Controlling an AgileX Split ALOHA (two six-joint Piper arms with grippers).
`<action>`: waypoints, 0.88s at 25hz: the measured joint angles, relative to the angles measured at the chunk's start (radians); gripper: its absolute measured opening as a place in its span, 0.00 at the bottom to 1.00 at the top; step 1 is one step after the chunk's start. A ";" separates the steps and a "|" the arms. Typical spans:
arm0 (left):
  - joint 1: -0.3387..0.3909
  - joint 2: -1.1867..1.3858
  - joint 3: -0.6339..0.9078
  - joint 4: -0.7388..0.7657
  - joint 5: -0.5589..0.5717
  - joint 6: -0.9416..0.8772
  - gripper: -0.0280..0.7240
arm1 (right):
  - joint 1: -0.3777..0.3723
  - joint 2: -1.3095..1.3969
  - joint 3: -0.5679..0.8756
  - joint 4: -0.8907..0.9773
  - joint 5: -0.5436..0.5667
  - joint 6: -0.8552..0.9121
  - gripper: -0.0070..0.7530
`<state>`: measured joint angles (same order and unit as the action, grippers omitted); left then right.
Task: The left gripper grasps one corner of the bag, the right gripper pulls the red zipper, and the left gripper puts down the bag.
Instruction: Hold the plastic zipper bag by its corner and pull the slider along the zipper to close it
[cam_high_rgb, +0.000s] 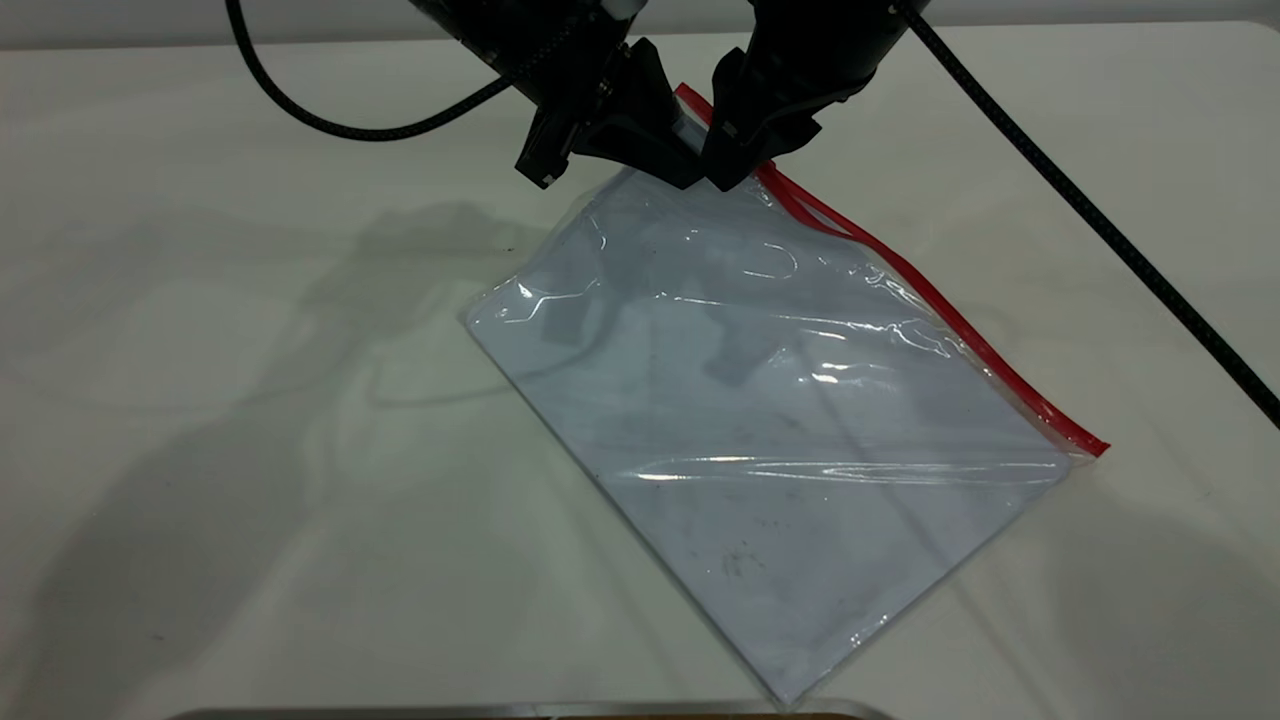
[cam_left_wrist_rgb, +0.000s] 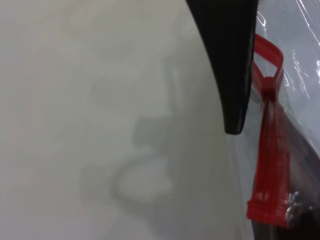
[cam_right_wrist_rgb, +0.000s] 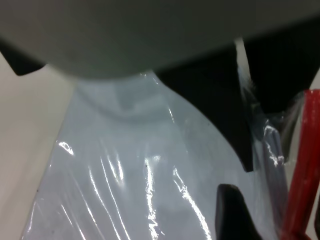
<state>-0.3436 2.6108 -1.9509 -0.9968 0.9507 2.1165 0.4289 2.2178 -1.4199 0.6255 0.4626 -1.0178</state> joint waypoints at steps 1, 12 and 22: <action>0.000 0.000 0.000 0.000 0.000 0.000 0.11 | 0.000 0.000 0.000 -0.002 0.000 0.000 0.56; 0.001 0.000 0.000 -0.013 0.012 0.000 0.11 | 0.000 0.000 -0.001 -0.075 0.012 0.000 0.16; 0.025 -0.006 0.000 -0.026 0.042 -0.008 0.11 | -0.007 -0.002 -0.010 -0.100 0.031 0.012 0.04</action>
<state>-0.3188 2.6046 -1.9509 -1.0231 0.9926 2.1085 0.4220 2.2160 -1.4298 0.5250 0.4934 -1.0054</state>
